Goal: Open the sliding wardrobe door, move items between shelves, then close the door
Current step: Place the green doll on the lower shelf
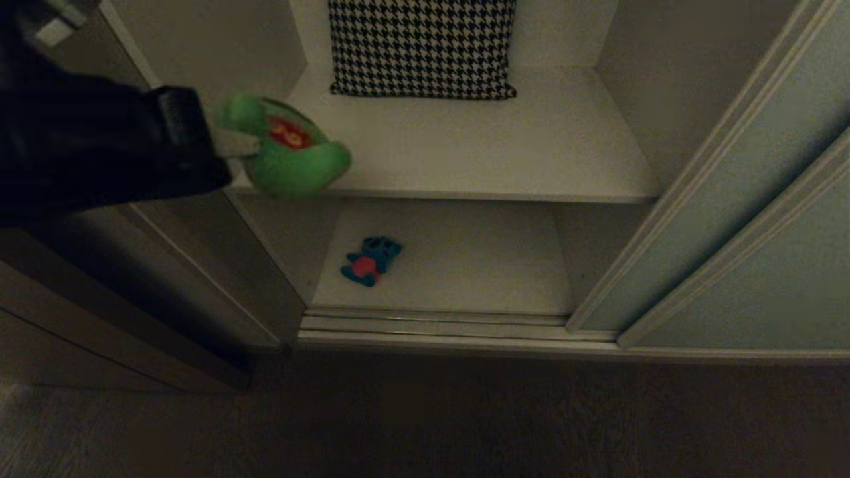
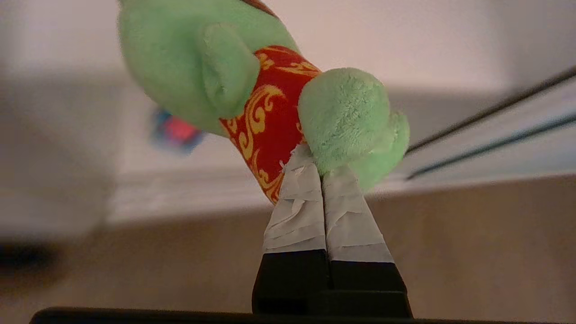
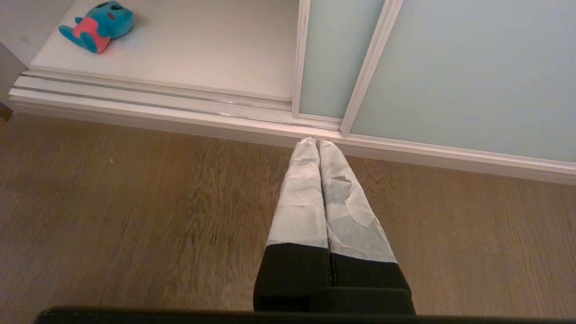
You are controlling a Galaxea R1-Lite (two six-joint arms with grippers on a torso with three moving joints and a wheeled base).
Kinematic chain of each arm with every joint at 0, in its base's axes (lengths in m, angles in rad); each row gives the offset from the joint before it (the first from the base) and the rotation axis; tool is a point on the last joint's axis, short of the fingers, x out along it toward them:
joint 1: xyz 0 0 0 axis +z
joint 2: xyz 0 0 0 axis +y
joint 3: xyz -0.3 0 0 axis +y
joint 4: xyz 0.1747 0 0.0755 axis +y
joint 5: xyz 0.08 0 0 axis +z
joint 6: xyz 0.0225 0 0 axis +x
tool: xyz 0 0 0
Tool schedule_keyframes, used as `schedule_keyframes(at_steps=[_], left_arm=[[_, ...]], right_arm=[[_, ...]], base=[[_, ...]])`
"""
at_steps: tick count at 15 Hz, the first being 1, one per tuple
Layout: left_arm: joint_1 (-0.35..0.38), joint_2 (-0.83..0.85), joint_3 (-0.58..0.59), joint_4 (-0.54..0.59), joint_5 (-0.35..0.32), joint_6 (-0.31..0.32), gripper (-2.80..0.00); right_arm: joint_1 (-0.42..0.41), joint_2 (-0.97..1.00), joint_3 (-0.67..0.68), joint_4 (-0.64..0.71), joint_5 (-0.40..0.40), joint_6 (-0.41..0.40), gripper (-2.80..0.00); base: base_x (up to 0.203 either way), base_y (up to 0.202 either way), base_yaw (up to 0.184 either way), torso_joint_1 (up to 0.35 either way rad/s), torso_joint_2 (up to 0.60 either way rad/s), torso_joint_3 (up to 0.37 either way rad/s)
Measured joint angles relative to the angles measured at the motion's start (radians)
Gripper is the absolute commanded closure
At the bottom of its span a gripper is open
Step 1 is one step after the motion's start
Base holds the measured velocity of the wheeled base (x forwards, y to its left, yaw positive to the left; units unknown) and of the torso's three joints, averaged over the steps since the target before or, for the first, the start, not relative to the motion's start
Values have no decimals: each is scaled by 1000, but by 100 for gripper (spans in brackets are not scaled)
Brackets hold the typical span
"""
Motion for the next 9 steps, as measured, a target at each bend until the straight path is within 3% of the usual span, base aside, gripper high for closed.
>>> schedule_keyframes(at_steps=[6,9], left_arm=[[209,-438,369,124,-72,21,0],[311,-663,588,141,-115,65,0]], right_arm=[[0,0,0,0,0,0,0],[0,0,0,0,0,0,0]], base=[[0,0,0,0,0,0],[0,0,0,0,0,0]])
